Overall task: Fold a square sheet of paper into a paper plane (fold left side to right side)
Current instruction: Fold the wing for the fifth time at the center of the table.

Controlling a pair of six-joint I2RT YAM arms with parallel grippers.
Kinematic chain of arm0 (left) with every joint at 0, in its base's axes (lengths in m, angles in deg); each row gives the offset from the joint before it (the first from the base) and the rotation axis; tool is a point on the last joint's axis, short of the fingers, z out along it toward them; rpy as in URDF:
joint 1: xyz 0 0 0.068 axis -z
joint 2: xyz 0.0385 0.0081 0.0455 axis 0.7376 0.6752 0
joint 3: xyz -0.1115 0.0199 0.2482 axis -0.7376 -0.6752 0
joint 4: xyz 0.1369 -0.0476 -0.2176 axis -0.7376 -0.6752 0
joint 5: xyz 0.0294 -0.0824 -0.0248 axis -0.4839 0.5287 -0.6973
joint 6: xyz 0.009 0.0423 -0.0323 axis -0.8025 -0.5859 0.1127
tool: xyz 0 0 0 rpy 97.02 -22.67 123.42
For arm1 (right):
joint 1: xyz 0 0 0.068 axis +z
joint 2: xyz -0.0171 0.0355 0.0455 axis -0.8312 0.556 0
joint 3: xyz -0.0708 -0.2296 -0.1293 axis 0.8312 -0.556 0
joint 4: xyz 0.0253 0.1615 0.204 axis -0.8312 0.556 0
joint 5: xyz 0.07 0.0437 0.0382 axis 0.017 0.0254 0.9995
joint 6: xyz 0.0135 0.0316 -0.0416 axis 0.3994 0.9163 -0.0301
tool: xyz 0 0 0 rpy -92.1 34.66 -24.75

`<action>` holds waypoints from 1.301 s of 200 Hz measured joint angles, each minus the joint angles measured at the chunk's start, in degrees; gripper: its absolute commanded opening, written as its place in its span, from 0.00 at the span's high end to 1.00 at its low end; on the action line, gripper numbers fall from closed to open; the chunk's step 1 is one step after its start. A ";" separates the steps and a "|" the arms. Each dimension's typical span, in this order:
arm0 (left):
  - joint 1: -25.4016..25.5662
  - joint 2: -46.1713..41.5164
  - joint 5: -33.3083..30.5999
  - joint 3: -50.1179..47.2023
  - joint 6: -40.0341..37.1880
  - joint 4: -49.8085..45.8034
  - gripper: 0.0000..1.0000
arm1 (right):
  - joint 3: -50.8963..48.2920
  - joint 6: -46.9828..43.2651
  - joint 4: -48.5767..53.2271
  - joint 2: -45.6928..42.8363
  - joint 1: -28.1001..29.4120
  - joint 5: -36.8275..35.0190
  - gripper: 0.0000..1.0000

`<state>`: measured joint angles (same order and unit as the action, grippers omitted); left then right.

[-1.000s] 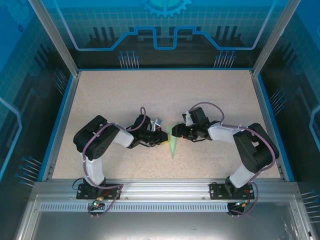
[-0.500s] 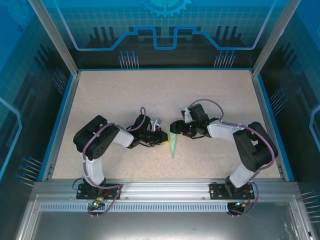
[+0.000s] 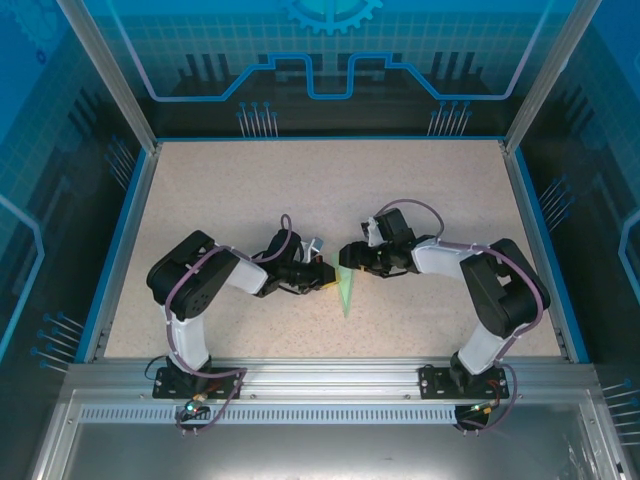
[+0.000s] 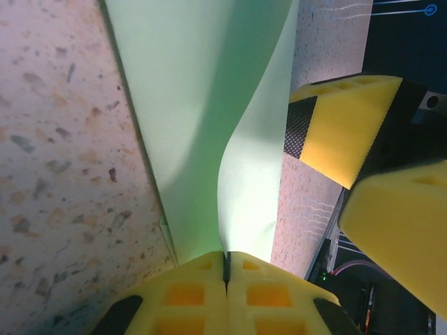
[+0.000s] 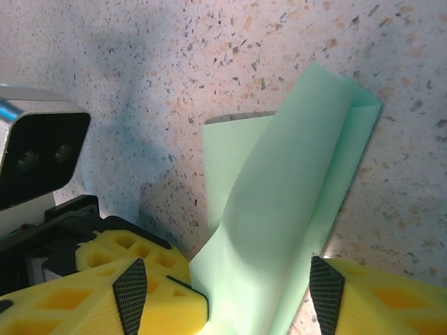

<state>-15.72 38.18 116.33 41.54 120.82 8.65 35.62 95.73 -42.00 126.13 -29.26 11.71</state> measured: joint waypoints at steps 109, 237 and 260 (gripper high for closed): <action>0.00 0.00 0.00 0.00 -0.02 0.00 1.00 | 0.85 0.00 0.02 1.46 0.07 0.15 0.34; 0.00 0.07 -0.20 0.70 -1.44 -1.29 1.00 | 4.83 -0.92 4.94 4.07 0.44 -0.90 0.34; 0.00 0.13 -0.20 1.20 -1.49 -1.55 1.00 | 5.25 -1.38 5.62 4.24 0.44 -0.90 0.34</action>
<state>-15.72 38.31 116.13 42.74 119.34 7.09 40.87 94.35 -36.39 130.37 -28.82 10.82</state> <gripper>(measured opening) 0.046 0.659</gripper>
